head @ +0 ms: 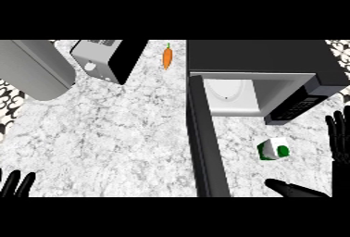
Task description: Pick up the milk, place it into the microwave and close the microwave
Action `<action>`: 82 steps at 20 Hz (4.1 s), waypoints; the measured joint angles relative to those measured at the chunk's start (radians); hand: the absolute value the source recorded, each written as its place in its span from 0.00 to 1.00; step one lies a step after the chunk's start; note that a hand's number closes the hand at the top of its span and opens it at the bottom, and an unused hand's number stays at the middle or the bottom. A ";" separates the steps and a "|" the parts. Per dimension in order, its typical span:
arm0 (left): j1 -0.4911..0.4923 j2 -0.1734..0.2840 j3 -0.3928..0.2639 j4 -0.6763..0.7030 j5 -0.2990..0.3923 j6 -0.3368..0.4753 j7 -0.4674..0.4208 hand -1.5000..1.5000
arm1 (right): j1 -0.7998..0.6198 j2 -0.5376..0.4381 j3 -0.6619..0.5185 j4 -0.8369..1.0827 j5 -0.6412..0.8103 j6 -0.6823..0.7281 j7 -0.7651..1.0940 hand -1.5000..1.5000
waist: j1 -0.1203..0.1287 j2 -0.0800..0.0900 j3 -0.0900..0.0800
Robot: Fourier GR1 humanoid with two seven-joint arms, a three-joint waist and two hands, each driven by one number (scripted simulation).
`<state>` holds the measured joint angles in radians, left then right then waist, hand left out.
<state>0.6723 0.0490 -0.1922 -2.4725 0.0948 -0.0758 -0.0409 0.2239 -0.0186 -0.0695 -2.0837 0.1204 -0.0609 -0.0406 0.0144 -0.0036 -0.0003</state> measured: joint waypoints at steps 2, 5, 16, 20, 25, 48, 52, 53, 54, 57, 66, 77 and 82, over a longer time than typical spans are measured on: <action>0.042 0.004 0.013 -0.002 0.005 -0.024 -0.031 0.00 | -0.007 -0.004 -0.028 0.041 -0.004 -0.008 -0.011 0.00 | 0.002 0.000 0.000; 0.102 0.006 0.020 -0.008 0.011 -0.051 -0.067 0.00 | -0.003 0.003 -0.051 0.115 0.006 -0.030 -0.054 0.00 | 0.006 -0.001 0.000; 0.251 0.007 0.060 -0.009 0.035 -0.150 -0.179 0.00 | -0.006 0.000 -0.141 0.495 0.002 -0.071 -0.298 0.00 | 0.011 0.000 0.001; 0.299 0.002 0.071 -0.006 0.041 -0.184 -0.222 0.00 | -0.035 -0.018 -0.176 0.646 -0.006 -0.063 -0.385 0.00 | 0.013 0.000 0.002; 0.350 0.000 0.089 -0.005 0.052 -0.219 -0.257 0.00 | -0.082 -0.045 -0.203 0.826 0.014 -0.071 -0.502 0.00 | 0.014 0.001 0.002; 0.534 -0.011 0.149 0.048 0.098 -0.398 -0.447 0.00 | -0.416 -0.153 -0.341 1.566 -0.042 0.044 -0.922 1.00 | 0.018 0.008 0.002; 0.547 -0.007 0.153 0.050 0.107 -0.413 -0.452 0.00 | -0.456 -0.160 -0.336 1.633 -0.028 0.056 -0.964 1.00 | 0.018 0.007 -0.003; 0.556 -0.008 0.151 0.050 0.108 -0.419 -0.455 0.00 | -0.467 -0.162 -0.337 1.645 -0.026 0.055 -0.975 1.00 | 0.019 0.007 -0.002; 0.554 -0.007 0.160 0.055 0.112 -0.424 -0.464 0.00 | -0.484 -0.167 -0.340 1.658 -0.026 0.055 -0.978 1.00 | 0.020 0.008 -0.001; 0.569 -0.016 0.157 0.057 0.115 -0.433 -0.481 0.00 | -0.504 -0.167 -0.345 1.688 -0.029 0.067 -1.000 1.00 | 0.021 0.008 0.001; 0.574 -0.009 0.175 0.064 0.130 -0.452 -0.499 0.00 | -0.592 -0.173 -0.255 1.724 0.034 0.168 -1.002 1.00 | 0.023 0.011 0.004; 0.571 -0.001 0.209 0.073 0.157 -0.460 -0.482 0.00 | -0.714 -0.159 -0.198 1.722 0.079 0.168 -0.983 1.00 | 0.014 0.010 0.003; 0.557 0.000 0.224 0.077 0.169 -0.462 -0.468 0.00 | -0.811 -0.172 -0.206 1.749 0.080 0.159 -0.951 1.00 | 0.017 0.012 0.003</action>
<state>1.2289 0.0485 0.0315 -2.3952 0.2639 -0.5373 -0.5086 -0.5871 -0.1906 -0.2753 -0.3349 0.2000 0.0982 -0.9919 0.0312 0.0080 0.0026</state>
